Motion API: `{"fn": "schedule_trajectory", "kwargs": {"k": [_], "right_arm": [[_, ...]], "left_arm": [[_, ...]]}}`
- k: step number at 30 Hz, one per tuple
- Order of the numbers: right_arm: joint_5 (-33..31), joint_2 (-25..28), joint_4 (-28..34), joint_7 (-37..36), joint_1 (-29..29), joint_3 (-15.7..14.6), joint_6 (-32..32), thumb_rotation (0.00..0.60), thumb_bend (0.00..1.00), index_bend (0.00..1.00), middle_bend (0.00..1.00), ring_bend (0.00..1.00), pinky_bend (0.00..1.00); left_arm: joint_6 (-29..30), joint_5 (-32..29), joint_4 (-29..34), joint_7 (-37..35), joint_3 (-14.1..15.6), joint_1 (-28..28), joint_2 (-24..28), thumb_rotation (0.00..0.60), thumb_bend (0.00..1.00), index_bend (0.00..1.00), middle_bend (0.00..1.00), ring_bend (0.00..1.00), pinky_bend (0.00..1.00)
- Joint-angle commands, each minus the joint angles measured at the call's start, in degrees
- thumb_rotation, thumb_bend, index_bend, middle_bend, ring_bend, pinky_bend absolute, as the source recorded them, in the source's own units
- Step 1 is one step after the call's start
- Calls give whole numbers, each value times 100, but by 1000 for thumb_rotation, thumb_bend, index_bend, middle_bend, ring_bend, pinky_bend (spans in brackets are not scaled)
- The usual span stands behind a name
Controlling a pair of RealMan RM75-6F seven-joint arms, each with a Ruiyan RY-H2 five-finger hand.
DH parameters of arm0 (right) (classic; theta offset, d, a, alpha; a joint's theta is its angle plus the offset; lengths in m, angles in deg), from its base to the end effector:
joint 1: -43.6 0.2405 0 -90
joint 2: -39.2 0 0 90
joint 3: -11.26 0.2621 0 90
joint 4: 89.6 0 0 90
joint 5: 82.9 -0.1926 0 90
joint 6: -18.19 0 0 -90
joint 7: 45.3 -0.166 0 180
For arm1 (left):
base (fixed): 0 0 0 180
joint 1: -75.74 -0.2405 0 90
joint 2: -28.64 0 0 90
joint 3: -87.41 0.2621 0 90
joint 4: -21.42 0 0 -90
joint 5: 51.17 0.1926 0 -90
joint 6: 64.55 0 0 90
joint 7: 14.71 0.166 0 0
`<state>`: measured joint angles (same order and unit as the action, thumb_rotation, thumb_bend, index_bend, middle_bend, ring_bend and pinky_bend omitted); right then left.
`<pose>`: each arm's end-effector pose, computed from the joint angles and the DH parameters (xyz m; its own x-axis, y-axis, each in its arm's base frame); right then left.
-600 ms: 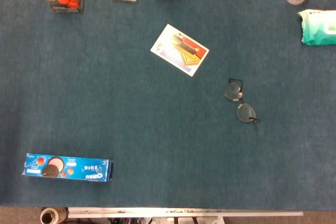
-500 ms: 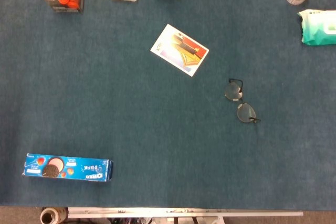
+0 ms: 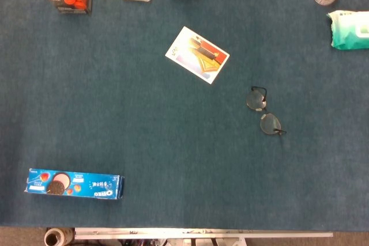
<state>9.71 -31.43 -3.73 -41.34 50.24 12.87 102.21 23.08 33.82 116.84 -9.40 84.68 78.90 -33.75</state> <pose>-0.3006 -0.2069 0.1364 0.4694 -0.0188 0.8828 -0.8742 -0.1507 0.4616 -0.3071 0.1918 0.1899 0.4577 -0.0238 0.8888 0.8889 0.0340 -0.4569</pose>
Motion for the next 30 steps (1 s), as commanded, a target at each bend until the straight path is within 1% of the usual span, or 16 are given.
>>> {"fn": "schedule_trajectory", "kwargs": {"k": [1, 5, 8, 16, 20, 24, 30], "right_arm": [[417, 150, 440, 120, 134, -99, 86, 600, 331, 263, 310, 174, 353], [647, 192, 769, 476, 271, -105, -7, 600, 331, 266, 310, 174, 353], [763, 182, 954, 783, 406, -119, -202, 600, 329, 266, 310, 174, 353], [1036, 8, 1134, 1309, 747, -170, -687, 600, 323, 266, 310, 174, 353], [1343, -120, 1028, 1315, 977, -216, -856, 600, 302, 266, 306, 174, 353], [1738, -216, 809, 1120, 1239, -278, -924, 600, 279, 266, 302, 174, 353], [2111, -209, 594, 844, 1587, -380, -1074, 600, 257, 266, 302, 174, 353]], "left_arm": [[32, 14, 16, 2, 1, -16, 10, 600, 588, 493, 394, 362, 449], [131, 46, 48, -20, -4, -60, 33, 600, 588, 493, 394, 362, 449], [183, 50, 62, -30, -9, -90, 48, 600, 587, 494, 394, 362, 449], [274, 41, 85, -79, -33, -144, 100, 600, 587, 493, 395, 362, 449], [319, 56, 99, -119, -40, -169, 130, 600, 588, 494, 395, 362, 449], [328, 73, 107, -131, -37, -179, 148, 600, 588, 493, 395, 362, 449], [306, 71, 102, -91, -35, -177, 138, 600, 588, 493, 395, 362, 449]]}}
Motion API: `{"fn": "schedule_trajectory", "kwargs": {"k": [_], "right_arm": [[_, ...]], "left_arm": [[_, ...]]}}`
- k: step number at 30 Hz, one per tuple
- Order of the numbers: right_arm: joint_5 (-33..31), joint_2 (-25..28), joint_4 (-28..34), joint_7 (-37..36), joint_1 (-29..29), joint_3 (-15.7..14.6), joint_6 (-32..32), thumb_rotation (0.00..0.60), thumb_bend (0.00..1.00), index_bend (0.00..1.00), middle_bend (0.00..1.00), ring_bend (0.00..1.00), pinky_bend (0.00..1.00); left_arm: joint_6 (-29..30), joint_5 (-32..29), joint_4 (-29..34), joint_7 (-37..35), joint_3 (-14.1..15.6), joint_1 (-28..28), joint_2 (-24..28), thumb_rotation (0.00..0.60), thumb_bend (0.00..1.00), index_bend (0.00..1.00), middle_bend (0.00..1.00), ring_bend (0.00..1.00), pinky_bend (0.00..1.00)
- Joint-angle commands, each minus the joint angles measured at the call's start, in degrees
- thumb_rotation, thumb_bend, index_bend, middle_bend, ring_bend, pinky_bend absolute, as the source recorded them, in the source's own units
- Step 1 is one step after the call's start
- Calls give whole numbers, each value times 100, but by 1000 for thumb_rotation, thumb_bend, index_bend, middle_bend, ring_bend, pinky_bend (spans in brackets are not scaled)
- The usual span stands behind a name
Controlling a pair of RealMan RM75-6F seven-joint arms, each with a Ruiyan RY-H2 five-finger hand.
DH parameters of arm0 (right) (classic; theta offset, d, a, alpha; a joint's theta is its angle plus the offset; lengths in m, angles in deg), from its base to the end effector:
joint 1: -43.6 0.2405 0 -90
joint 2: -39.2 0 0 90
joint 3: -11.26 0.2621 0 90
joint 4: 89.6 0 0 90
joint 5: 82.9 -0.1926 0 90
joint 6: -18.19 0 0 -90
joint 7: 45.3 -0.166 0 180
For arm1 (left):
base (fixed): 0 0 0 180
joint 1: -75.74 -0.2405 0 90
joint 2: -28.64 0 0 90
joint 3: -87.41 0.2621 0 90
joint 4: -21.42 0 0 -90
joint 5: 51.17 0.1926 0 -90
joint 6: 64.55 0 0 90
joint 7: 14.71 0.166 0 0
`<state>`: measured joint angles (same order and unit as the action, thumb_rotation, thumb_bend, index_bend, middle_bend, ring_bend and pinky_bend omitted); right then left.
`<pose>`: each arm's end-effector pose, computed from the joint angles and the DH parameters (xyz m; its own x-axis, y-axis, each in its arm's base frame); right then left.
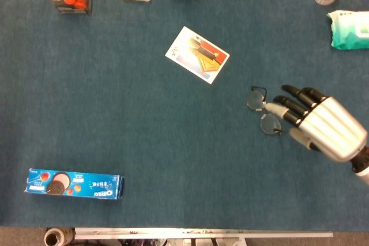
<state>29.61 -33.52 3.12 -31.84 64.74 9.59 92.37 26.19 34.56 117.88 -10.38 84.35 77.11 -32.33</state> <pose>-0.1844 -0.2221 0.0688 0.5699 0.0237 0.8213 -0.5829 -0.6929 0.4244 -0.3050 0.1828 0.2045 0.4506 -0.0714 0.8899 0.8926 0.0518 -0.4479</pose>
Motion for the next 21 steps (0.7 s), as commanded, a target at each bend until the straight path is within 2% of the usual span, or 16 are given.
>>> {"fn": "schedule_trajectory", "kwargs": {"k": [1, 10, 21], "right_arm": [[154, 9, -112, -136, 192, -64, -135, 600, 252, 266, 301, 174, 353], [435, 84, -182, -145, 714, -85, -518, 600, 175, 266, 302, 174, 353], [994, 77, -630, -6, 1213, -109, -447, 600, 128, 266, 300, 174, 353]], "left_arm": [[-8, -6, -4, 14, -2, 2, -7, 600, 588, 494, 395, 362, 449], [-21, -6, -9, 78, -4, 3, -32, 600, 588, 494, 395, 362, 449], [-29, -9, -15, 91, -8, -2, -39, 600, 588, 494, 395, 362, 449]]}}
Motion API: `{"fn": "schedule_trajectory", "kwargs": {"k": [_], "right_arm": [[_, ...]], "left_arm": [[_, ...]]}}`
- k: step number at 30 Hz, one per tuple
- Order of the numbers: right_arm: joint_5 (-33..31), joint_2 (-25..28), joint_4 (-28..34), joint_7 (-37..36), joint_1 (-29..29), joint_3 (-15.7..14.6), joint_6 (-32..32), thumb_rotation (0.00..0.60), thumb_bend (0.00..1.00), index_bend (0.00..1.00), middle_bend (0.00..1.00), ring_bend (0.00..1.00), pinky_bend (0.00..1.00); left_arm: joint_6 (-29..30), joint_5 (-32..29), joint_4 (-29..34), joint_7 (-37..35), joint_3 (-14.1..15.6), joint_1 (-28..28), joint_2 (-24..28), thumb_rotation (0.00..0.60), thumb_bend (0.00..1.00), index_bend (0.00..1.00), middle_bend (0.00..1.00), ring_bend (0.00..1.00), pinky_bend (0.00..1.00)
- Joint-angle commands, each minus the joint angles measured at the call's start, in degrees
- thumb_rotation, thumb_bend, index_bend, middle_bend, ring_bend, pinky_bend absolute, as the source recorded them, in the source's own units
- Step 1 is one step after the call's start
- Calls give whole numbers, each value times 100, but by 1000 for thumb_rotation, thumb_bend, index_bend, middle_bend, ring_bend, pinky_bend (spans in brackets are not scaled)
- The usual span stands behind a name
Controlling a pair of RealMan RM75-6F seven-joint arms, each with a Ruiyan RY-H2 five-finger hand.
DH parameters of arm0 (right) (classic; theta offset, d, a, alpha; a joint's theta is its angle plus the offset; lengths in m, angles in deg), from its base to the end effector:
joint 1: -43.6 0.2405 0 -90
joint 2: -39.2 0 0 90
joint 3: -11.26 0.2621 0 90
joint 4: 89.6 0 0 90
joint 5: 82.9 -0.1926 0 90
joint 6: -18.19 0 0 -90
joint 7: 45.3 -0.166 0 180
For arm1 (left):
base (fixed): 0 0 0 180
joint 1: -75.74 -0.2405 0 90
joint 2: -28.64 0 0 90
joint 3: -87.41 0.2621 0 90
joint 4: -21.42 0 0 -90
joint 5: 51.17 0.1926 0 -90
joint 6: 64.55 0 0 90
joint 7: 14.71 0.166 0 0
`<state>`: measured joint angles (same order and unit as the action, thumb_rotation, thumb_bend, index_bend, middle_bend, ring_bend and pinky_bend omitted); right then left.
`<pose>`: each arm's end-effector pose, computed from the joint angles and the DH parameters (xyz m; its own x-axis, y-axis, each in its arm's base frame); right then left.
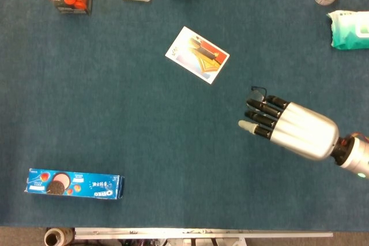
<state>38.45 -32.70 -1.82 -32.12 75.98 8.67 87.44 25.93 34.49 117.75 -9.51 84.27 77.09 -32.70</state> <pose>-0.1569 -0.2427 0.0527 0.6768 0.1731 0.7155 -0.2558 -0.8561 0.4492 -0.3055 0.1830 0.2023 0.4603 -0.0671 0.8852 0.8876 0.0540 -0.4575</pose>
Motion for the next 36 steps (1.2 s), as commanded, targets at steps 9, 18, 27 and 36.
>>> {"fn": "schedule_trajectory", "kwargs": {"k": [9, 18, 27, 36], "right_arm": [[41, 50, -255, -15, 164, -72, 187, 600, 128, 266, 301, 174, 353], [-33, -6, -343, -7, 156, -139, 316, 600, 128, 266, 301, 174, 353], [-153, -246, -684, -136, 152, -198, 401, 600, 130, 266, 301, 174, 353], [-286, -332, -923, -116, 148, -222, 440, 600, 132, 266, 301, 174, 353]], "left_arm": [[-18, -14, -4, 23, -5, 3, -13, 600, 588, 493, 395, 362, 449], [-22, -14, -3, 34, -6, 1, -18, 600, 588, 493, 395, 362, 449], [-13, -13, 2, -3, -11, -6, -6, 600, 588, 494, 395, 362, 449], [-25, -10, 1, -7, -9, -4, -2, 600, 588, 494, 395, 362, 449]]}}
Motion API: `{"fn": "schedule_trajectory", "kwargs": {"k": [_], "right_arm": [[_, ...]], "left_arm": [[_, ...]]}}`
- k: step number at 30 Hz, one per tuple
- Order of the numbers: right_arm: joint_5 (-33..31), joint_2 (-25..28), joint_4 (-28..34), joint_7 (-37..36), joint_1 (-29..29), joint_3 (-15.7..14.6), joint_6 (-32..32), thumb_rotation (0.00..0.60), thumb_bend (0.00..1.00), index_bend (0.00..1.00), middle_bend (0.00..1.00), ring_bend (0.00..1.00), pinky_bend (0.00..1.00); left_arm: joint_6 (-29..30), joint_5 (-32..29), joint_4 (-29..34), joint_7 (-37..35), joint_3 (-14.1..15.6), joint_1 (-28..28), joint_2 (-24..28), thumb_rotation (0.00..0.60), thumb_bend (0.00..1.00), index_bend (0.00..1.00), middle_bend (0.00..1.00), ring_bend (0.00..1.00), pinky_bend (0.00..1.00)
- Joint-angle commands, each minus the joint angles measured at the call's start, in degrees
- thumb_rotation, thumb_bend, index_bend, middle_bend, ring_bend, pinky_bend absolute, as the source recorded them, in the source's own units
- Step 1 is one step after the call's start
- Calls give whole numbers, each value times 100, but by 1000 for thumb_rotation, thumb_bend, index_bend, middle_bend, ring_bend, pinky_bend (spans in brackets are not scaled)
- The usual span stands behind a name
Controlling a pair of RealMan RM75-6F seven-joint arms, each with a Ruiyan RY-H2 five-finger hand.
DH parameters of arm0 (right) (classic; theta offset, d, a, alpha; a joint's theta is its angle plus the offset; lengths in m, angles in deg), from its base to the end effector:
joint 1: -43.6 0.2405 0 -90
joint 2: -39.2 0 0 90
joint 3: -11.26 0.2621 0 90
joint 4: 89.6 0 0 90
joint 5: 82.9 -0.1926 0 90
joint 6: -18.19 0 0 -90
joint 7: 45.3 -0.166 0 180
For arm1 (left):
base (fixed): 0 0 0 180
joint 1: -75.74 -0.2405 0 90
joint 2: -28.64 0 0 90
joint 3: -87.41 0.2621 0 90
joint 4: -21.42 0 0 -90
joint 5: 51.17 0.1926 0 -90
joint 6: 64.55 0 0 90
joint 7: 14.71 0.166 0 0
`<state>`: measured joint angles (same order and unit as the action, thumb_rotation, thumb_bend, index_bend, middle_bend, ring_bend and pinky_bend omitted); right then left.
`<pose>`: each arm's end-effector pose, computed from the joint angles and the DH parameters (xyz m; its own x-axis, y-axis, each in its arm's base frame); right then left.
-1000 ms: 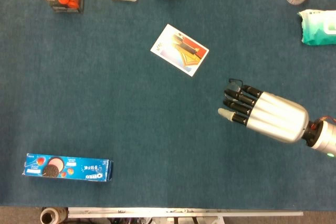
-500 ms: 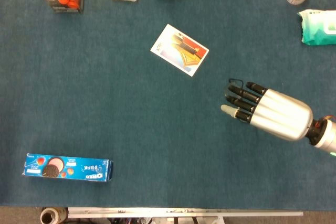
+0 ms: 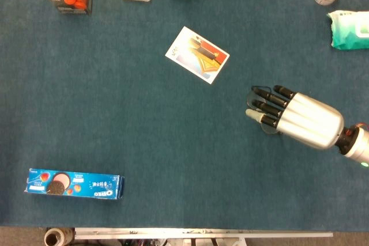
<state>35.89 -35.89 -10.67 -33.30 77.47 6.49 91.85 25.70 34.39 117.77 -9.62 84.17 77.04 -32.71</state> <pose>-0.1764 -0.2610 0.0488 0.6914 0.2086 0.6917 -0.2492 -0.8298 0.4994 -0.3060 0.1831 0.2020 0.4581 -0.0644 0.8866 0.8887 0.0560 -0.4551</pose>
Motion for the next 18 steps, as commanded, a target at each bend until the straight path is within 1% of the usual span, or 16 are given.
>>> {"fn": "schedule_trajectory", "kwargs": {"k": [1, 18], "right_arm": [[-48, -24, -66, -4, -1, -6, -3, 600, 131, 266, 301, 174, 353], [-384, -441, -709, -326, 111, 7, -62, 600, 136, 266, 301, 174, 353]], "left_arm": [[-6, 1, -1, 9, 3, 1, -3, 600, 588, 494, 395, 362, 449], [-13, 5, 3, -19, 2, 2, 8, 600, 587, 494, 395, 362, 449]]}}
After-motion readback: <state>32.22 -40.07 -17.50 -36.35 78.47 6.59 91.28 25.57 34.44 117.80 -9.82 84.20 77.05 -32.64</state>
